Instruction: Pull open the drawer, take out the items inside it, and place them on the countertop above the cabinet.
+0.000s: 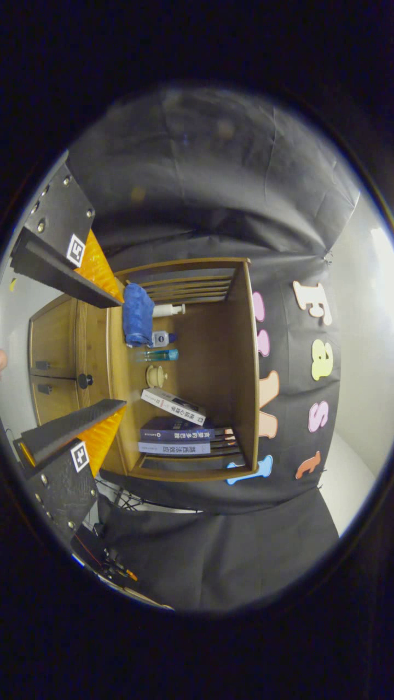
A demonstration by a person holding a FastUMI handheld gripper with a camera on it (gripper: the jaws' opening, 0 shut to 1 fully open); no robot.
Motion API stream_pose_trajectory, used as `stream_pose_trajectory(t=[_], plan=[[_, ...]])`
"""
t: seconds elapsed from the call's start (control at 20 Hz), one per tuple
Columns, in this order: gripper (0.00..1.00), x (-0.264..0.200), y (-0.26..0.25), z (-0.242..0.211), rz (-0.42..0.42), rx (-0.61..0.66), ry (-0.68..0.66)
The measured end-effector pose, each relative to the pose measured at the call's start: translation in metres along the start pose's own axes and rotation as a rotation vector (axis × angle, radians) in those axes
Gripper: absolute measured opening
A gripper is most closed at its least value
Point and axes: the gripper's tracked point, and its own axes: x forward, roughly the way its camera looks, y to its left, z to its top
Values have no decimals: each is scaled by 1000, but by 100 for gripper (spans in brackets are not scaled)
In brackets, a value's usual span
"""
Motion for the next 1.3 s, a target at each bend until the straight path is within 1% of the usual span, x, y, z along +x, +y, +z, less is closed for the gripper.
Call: stream_pose_trajectory(t=[0.2, 0.5, 0.75, 1.0, 1.1, 1.2, 1.3], plan=[[100, 10, -1, -7, 3, 10, -24], [100, 47, -14, -46, -29, -2, 9], [100, 88, -18, -96, -29, -9, 52], [100, 139, -21, -153, -35, -55, 87], [100, 156, -19, -178, -30, -63, 126], [100, 164, -28, -191, -47, -60, 135], [100, 175, -38, -198, -68, -85, 132]])
